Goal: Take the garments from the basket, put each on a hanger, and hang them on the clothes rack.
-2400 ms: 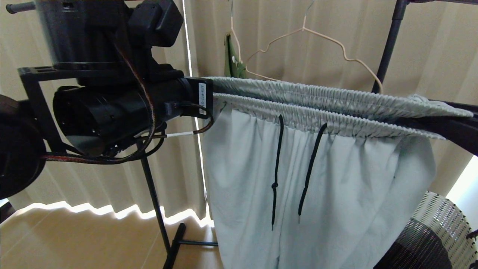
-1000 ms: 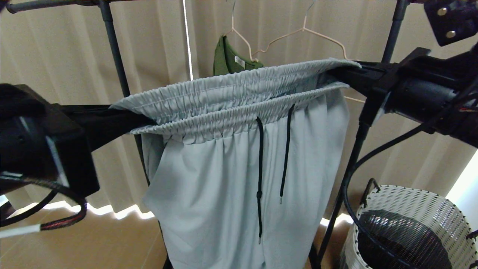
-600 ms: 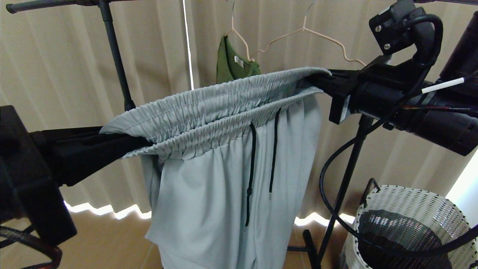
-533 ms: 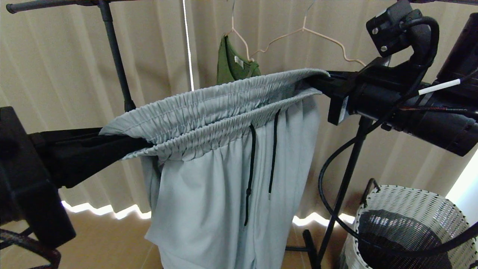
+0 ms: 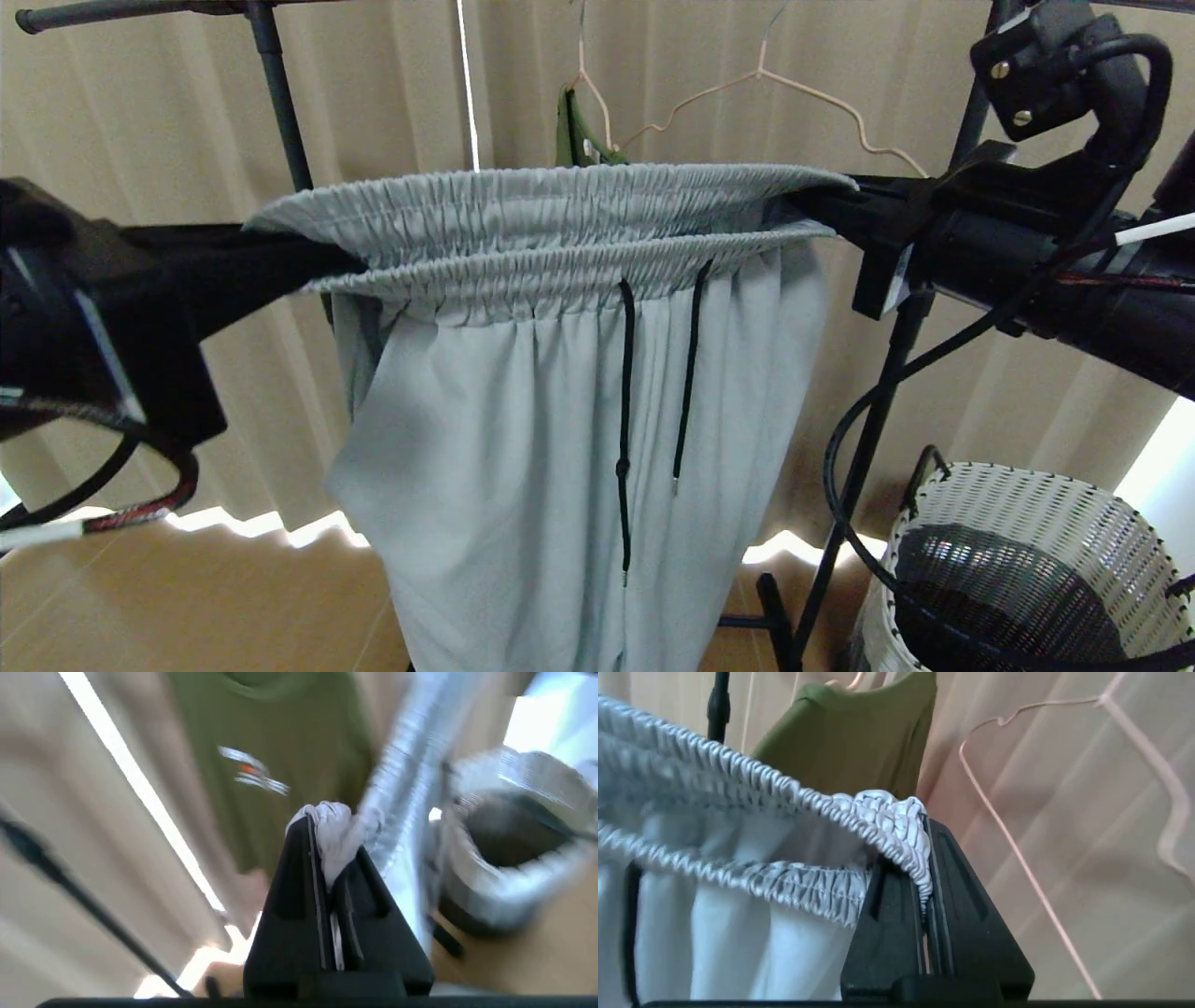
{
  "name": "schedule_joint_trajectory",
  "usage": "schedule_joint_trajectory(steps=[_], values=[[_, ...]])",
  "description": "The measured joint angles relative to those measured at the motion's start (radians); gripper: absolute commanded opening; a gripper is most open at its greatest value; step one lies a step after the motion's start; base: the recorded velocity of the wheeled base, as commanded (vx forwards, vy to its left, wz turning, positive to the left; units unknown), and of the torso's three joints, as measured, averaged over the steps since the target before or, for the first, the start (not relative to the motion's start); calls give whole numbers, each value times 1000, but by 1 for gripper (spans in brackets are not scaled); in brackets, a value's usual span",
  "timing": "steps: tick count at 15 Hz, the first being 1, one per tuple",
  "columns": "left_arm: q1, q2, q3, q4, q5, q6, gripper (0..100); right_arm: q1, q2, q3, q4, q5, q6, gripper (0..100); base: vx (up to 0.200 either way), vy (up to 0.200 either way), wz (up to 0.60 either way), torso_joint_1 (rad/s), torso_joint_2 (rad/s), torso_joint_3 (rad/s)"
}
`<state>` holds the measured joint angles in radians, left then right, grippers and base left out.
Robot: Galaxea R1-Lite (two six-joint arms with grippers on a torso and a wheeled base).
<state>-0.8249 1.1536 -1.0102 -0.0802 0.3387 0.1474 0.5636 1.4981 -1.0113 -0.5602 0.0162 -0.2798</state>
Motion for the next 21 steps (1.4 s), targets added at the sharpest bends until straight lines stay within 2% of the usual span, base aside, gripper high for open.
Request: schedule_joint_trajectory(steps=[5, 7, 21], values=[[113, 125, -16, -130, 1, 29, 0, -7, -101, 71, 13, 0, 0, 0, 0, 0, 0, 0, 0, 0], [130, 163, -2, -155, 2, 33, 0, -8, -128, 100, 9, 0, -1, 0, 0, 0, 0, 0, 0, 0], [136, 192, 4, -157, 5, 34, 0, -9, -151, 120, 15, 1, -1, 0, 0, 0, 0, 0, 0, 0]])
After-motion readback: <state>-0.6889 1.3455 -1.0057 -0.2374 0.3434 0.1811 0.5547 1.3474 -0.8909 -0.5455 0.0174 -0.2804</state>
